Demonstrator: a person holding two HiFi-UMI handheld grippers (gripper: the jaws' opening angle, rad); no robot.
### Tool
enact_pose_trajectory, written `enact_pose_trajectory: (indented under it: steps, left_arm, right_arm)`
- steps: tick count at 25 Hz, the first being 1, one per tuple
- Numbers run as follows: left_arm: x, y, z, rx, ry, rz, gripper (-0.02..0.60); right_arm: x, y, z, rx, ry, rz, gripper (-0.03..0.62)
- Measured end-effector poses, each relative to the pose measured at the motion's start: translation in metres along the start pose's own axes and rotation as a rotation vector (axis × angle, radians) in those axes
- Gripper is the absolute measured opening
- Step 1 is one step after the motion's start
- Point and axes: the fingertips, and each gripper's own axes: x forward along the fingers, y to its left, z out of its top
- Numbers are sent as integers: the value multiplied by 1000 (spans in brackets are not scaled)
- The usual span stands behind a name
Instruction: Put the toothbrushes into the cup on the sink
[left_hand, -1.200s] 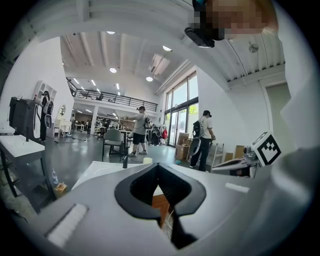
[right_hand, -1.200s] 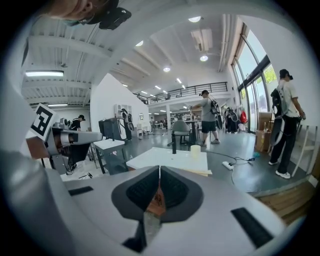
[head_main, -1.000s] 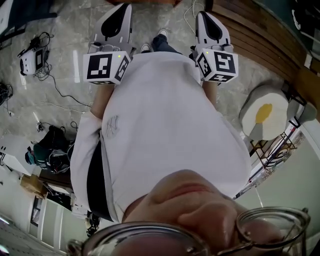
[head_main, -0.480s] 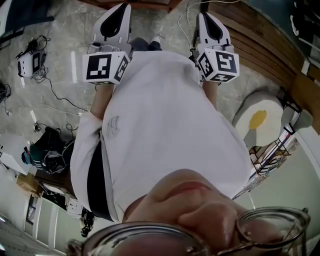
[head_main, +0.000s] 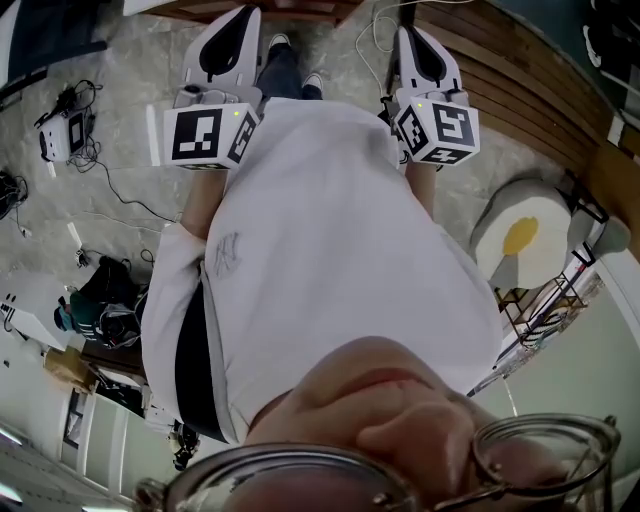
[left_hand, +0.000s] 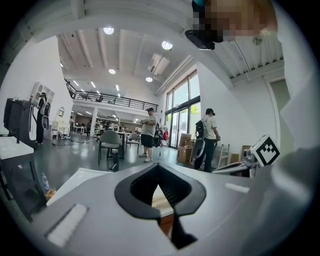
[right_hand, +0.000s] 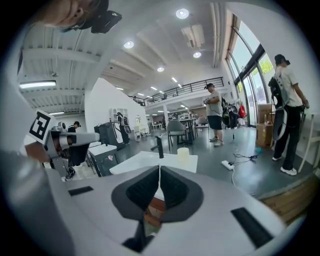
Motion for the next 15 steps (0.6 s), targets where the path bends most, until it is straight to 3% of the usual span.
enact_pose_trajectory:
  steps: [15]
  left_arm:
    - [90,61,24,-2,22,-104,6]
  right_arm:
    - [77,-35,42,63,-5,-100,11]
